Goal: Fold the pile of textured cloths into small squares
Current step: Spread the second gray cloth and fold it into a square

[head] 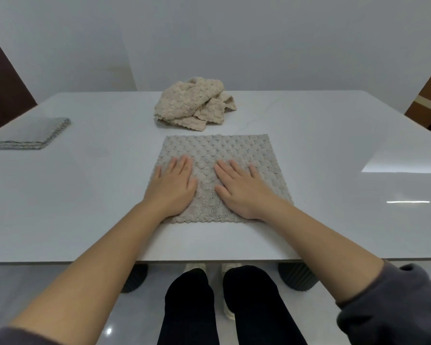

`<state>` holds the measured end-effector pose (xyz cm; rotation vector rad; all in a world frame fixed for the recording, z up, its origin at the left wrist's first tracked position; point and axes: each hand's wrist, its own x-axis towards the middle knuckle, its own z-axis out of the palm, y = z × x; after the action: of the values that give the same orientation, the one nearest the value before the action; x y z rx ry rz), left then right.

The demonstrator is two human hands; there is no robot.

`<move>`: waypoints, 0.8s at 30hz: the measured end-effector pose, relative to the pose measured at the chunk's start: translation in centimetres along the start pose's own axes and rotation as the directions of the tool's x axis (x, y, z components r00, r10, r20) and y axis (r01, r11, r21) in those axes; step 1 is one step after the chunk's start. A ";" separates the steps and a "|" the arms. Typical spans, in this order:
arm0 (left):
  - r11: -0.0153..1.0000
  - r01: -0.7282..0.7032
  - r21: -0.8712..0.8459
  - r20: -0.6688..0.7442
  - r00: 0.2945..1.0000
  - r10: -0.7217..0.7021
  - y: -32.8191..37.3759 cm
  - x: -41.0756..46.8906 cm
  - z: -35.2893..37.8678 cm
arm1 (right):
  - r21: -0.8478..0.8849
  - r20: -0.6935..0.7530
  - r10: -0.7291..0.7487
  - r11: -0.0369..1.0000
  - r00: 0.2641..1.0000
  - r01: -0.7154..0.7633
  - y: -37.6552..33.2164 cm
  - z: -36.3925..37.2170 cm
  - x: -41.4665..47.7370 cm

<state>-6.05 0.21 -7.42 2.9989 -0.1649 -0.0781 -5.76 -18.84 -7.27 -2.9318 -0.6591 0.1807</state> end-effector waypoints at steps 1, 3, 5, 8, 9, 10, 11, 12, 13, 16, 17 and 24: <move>1.000 0.012 -0.002 0.003 1.000 -0.012 -0.4 -0.2 0.0 | 0.004 -0.007 0.014 1.000 1.000 -0.014 0.6 -0.1 -0.2; 0.999 0.048 -0.007 0.013 0.999 -0.048 -1.2 -0.5 -0.1 | 0.010 -0.012 0.073 0.997 0.997 -0.073 2.0 -0.3 -0.7; 0.995 0.103 0.005 0.020 0.995 -0.103 -1.8 -0.6 -0.3 | 0.015 0.004 0.148 0.989 0.989 -0.148 3.5 -0.7 -1.2; 0.988 0.150 0.027 0.003 0.989 -0.150 -1.5 -0.6 -0.8 | 0.026 0.030 0.213 0.976 0.977 -0.214 4.7 -1.4 -1.1; 0.992 0.125 0.012 -0.018 0.992 -0.125 -0.9 -0.4 -1.2 | 0.040 0.016 0.216 0.975 0.976 -0.216 4.7 -1.9 -0.6; 0.997 0.076 -0.003 -0.044 0.996 -0.076 -0.1 0.1 -1.6 | 0.050 -0.010 0.207 0.977 0.978 -0.207 4.5 -2.3 0.1; 1.000 0.017 -0.012 -0.068 0.998 -0.018 0.9 0.9 -1.9 | 0.052 -0.038 0.191 0.981 0.981 -0.189 4.2 -2.7 1.1; 0.999 -0.034 -0.017 -0.078 0.996 0.033 2.0 1.8 -2.1 | 0.050 -0.055 0.173 0.984 0.983 -0.171 3.9 -3.0 2.2; 0.998 -0.064 -0.026 -0.072 0.995 0.062 3.1 2.8 -2.2 | 0.051 -0.056 0.159 0.986 0.986 -0.156 3.5 -3.1 3.3; 0.996 -0.062 -0.062 -0.007 0.998 0.061 5.2 6.1 -1.5 | 0.052 -0.028 0.154 0.987 0.988 -0.153 2.8 -2.7 6.4; 0.997 -0.057 -0.058 0.018 0.998 0.058 5.4 6.7 -1.0 | 0.049 -0.014 0.156 0.987 0.988 -0.155 2.9 -2.4 7.0; 1.000 0.002 0.019 -0.004 1.000 -0.002 2.9 7.6 0.2 | 0.011 -0.027 0.180 0.984 0.983 -0.179 5.2 -1.4 7.3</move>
<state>1.16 -3.50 -7.60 3.0179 -0.1635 -0.0709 3.19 -20.48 -7.38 -2.9775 -0.3882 0.1602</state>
